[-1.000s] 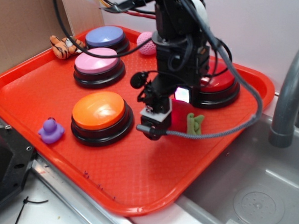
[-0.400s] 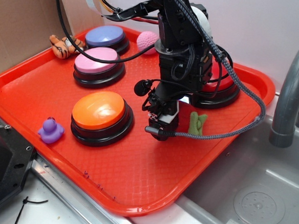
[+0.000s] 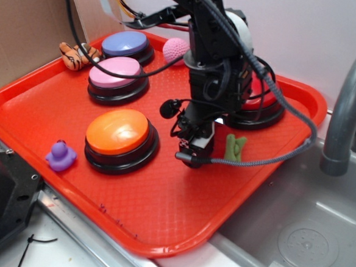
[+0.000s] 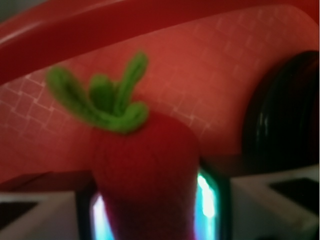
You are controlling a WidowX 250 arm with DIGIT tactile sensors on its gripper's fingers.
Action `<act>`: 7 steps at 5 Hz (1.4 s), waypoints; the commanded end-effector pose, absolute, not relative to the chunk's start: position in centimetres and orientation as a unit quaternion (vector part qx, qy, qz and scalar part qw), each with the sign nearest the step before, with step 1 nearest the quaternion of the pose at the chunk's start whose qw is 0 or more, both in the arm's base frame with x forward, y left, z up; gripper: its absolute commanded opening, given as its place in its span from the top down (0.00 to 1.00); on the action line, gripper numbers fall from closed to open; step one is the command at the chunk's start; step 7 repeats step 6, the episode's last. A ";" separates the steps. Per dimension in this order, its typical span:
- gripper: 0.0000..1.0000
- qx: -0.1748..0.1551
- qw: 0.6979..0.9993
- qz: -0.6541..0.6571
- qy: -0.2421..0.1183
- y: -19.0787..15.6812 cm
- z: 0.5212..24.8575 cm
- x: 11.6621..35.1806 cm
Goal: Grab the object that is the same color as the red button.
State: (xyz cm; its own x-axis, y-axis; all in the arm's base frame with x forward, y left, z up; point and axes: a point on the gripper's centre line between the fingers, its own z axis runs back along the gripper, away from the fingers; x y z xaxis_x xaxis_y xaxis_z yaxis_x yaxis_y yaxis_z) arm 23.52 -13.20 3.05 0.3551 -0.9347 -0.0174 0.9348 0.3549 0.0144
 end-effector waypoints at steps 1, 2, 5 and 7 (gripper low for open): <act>1.00 0.007 0.936 -0.352 0.019 -9.3 11.8 23.1; 1.00 -0.011 0.972 -0.233 0.023 -5.0 15.4 22.2; 1.00 0.014 0.991 0.135 0.011 1.4 17.9 18.9; 1.00 0.027 0.987 0.157 0.014 2.0 17.7 19.0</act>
